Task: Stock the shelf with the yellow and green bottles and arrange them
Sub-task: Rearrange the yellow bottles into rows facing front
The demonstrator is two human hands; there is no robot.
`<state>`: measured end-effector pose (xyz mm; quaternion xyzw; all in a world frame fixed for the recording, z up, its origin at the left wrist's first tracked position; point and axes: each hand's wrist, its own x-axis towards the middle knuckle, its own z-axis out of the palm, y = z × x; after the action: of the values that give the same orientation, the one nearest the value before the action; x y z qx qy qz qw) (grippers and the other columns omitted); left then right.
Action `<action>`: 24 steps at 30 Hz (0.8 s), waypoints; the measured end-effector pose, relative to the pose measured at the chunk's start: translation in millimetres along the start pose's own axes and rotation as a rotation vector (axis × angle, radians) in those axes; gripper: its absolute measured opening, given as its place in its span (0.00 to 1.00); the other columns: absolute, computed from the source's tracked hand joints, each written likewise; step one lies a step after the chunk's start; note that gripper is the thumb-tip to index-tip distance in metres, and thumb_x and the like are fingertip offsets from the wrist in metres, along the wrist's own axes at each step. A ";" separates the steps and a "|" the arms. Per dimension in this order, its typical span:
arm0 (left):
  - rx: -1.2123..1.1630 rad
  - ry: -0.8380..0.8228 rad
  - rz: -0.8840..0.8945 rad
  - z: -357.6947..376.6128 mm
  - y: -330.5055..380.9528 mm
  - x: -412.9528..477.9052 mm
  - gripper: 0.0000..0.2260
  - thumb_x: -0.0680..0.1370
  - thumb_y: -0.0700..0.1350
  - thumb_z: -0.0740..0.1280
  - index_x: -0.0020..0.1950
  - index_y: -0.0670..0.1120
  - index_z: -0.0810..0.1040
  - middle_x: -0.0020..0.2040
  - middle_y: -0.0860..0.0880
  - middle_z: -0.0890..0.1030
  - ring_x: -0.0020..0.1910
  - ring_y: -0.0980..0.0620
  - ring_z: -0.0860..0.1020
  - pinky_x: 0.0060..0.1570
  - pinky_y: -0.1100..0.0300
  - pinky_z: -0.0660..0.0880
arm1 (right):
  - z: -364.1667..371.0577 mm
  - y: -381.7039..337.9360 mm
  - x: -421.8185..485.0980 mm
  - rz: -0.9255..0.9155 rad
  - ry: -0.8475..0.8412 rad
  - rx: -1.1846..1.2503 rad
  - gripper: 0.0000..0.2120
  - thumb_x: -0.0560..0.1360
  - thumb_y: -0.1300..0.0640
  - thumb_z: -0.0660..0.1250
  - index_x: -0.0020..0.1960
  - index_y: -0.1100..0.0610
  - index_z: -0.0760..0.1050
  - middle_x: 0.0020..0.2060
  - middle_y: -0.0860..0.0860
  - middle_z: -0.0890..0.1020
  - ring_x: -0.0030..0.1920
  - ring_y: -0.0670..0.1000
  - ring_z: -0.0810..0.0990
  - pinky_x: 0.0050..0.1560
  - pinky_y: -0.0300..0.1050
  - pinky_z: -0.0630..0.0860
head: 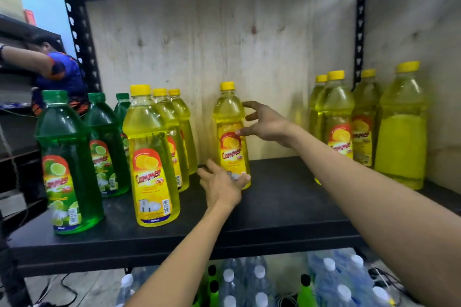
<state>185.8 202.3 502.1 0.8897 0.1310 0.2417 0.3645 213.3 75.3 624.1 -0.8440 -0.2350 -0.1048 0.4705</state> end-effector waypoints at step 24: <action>-0.428 -0.296 0.297 70.7 97.8 -69.0 0.33 0.69 0.51 0.78 0.68 0.47 0.65 0.63 0.48 0.78 0.61 0.48 0.78 0.58 0.59 0.72 | -92.5 4.6 -94.5 0.141 0.539 -0.149 0.41 0.64 0.44 0.80 0.72 0.53 0.70 0.61 0.54 0.81 0.63 0.56 0.78 0.62 0.54 0.77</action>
<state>169.9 64.2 505.0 0.8275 -0.1090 0.1824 0.5197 137.6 -32.9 632.5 -0.8322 -0.0342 -0.3093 0.4588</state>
